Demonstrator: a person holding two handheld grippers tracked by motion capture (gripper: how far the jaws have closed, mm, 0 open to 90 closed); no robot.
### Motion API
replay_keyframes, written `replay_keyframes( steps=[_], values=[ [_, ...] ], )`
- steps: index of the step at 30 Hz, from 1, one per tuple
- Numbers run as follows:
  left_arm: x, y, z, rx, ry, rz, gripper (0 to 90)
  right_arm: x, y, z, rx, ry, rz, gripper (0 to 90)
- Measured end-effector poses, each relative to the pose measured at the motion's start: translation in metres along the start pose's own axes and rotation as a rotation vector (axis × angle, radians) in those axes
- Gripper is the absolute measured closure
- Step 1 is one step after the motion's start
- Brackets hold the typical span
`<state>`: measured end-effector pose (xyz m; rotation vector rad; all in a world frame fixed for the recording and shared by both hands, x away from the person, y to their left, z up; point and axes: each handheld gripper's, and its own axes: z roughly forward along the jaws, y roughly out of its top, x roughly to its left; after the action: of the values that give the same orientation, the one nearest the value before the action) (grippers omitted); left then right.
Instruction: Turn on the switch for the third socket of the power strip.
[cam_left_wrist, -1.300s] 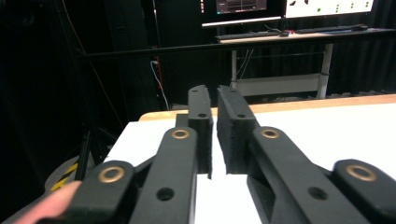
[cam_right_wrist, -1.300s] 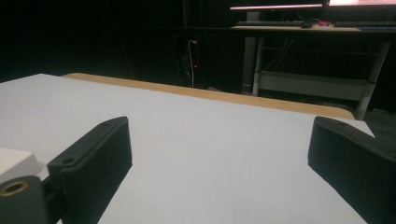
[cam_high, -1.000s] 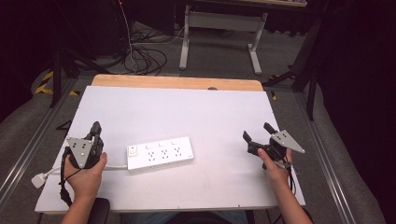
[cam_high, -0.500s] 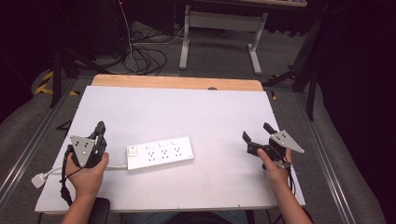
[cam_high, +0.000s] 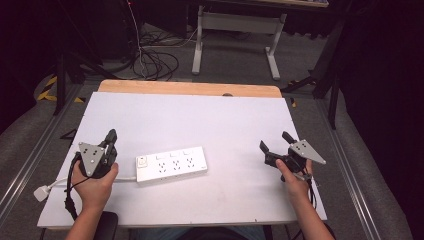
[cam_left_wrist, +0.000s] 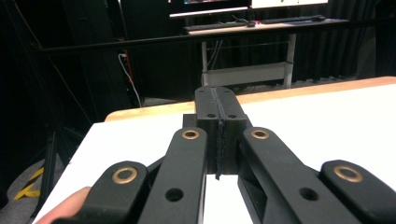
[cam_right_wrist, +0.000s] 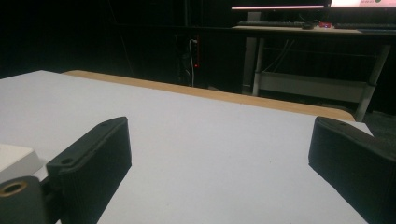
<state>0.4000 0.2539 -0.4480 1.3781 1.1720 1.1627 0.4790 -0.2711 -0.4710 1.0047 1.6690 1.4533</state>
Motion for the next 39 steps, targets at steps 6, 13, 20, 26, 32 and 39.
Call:
replay_keyframes(
  steps=[6,13,20,26,32,39],
  values=[
    [-0.004,0.002,0.001,0.007,-0.022,0.012,90.0,0.0,0.0,0.0,0.002,0.0,-0.001,6.6],
    [-0.011,0.005,0.005,0.024,-0.057,0.032,89.9,0.0,0.0,0.0,0.001,0.0,0.0,6.6],
    [-0.016,0.004,0.008,0.042,-0.102,0.044,90.0,0.0,0.0,0.0,0.001,-0.002,0.001,6.7],
    [-0.019,0.005,0.009,0.046,-0.122,0.047,90.0,0.0,0.0,0.0,0.001,-0.003,0.001,6.7],
    [-0.02,0.006,0.009,0.058,-0.168,0.044,89.9,0.0,0.0,0.0,-0.001,-0.001,-0.003,6.7],
    [-0.024,0.008,0.011,0.074,-0.217,0.05,90.0,0.0,0.0,-0.001,0.0,-0.003,0.0,6.7]
  ],
)
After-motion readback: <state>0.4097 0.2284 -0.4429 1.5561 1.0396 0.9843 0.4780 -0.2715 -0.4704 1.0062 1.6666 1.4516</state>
